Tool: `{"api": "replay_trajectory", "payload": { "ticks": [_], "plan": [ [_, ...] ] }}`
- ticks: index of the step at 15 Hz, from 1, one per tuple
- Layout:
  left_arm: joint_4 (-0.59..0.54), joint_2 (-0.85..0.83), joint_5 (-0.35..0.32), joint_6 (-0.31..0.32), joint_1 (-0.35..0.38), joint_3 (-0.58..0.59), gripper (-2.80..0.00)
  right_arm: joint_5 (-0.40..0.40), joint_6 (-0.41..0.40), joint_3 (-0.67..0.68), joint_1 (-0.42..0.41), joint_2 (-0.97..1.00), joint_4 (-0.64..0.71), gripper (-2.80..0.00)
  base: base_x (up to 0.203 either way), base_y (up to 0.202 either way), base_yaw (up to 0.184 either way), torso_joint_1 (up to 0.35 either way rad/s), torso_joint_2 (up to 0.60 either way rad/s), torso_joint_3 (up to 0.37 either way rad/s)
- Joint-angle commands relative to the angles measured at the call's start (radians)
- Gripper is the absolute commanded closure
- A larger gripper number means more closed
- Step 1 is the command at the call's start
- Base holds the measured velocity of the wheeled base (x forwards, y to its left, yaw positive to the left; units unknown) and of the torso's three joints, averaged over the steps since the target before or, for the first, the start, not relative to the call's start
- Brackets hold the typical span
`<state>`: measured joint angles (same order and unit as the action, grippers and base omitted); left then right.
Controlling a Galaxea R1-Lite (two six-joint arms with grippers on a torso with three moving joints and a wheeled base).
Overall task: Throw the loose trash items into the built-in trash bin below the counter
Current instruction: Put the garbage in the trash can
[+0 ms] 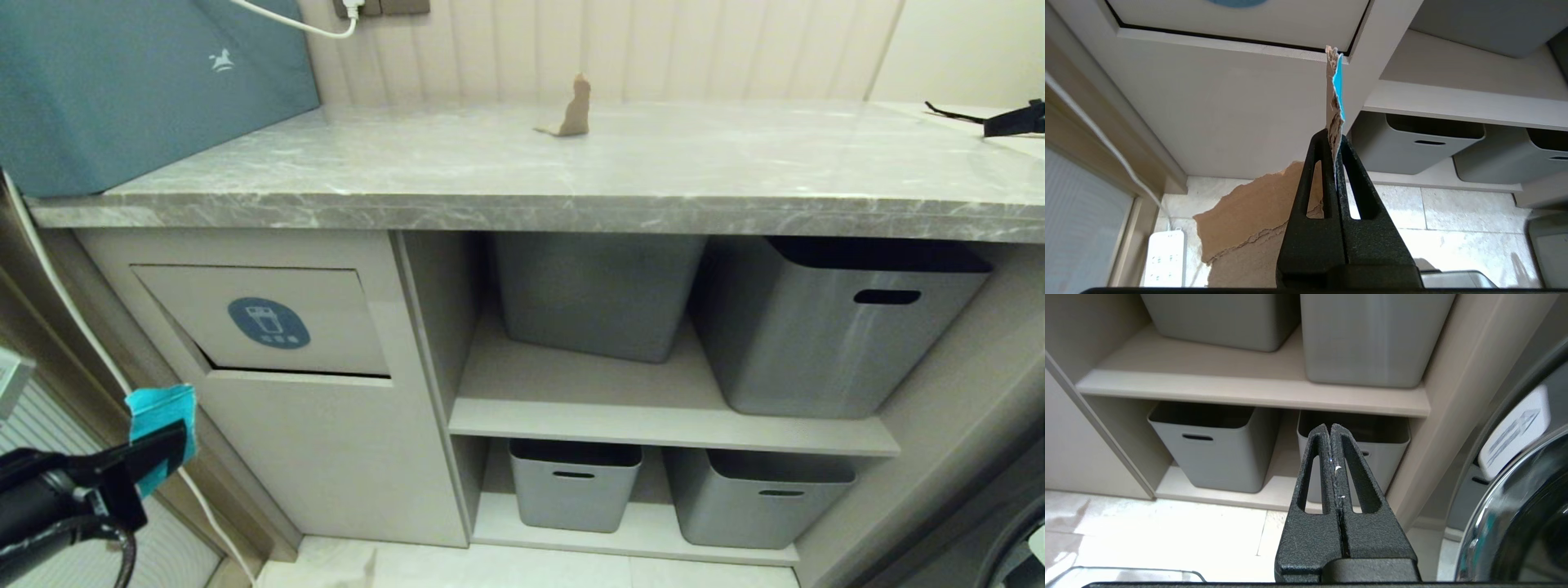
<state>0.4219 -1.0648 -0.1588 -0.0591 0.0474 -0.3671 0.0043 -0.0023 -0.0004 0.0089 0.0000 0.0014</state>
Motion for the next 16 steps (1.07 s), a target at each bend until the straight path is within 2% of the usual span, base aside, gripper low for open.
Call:
{"api": "replay_trajectory", "payload": {
  "ticks": [1, 3, 5, 9, 11, 14, 16],
  "plan": [
    [0.094, -0.074, 0.000, -0.008, 0.000, -0.006, 0.00, 0.000, 0.001, 0.000, 0.000, -0.002, 0.000, 0.00, 0.000, 0.000, 0.000, -0.122, 0.45, 0.330],
    [0.144, -0.104, 0.004, -0.063, 0.000, -0.014, 0.00, 0.000, 0.001, 0.000, 0.000, -0.002, 0.000, 0.00, 0.000, 0.000, 0.000, -0.073, 0.27, 0.200],
    [0.149, -0.109, 0.007, -0.114, 0.002, -0.027, 0.00, 0.000, -0.001, 0.000, 0.000, -0.002, 0.000, 0.00, 0.000, 0.000, 0.000, -0.027, 0.09, 0.066],
    [0.155, -0.149, 0.019, -0.222, 0.045, -0.055, 0.00, 0.000, -0.001, 0.000, 0.000, -0.002, 0.000, 0.00, 0.000, 0.000, 0.000, 0.001, 0.01, 0.007],
    [0.196, -0.211, 0.020, -0.267, 0.070, -0.061, 0.00, 0.000, -0.001, 0.000, 0.000, -0.002, 0.000, 0.00, 0.000, 0.000, 0.000, 0.000, 0.00, 0.000],
    [0.353, -0.358, 0.020, -0.328, 0.133, -0.067, 0.00, 0.000, -0.001, 0.000, 0.000, -0.002, 0.000, 0.00, 0.000, 0.000, 0.000, 0.000, 0.00, 0.000],
    [0.528, -0.466, 0.017, -0.345, 0.143, -0.054, 0.00, 0.000, -0.001, 0.000, 0.000, -0.002, 0.000, 0.00, 0.000, 0.000, 0.000, 0.000, 0.00, 0.000]
  ]
}}
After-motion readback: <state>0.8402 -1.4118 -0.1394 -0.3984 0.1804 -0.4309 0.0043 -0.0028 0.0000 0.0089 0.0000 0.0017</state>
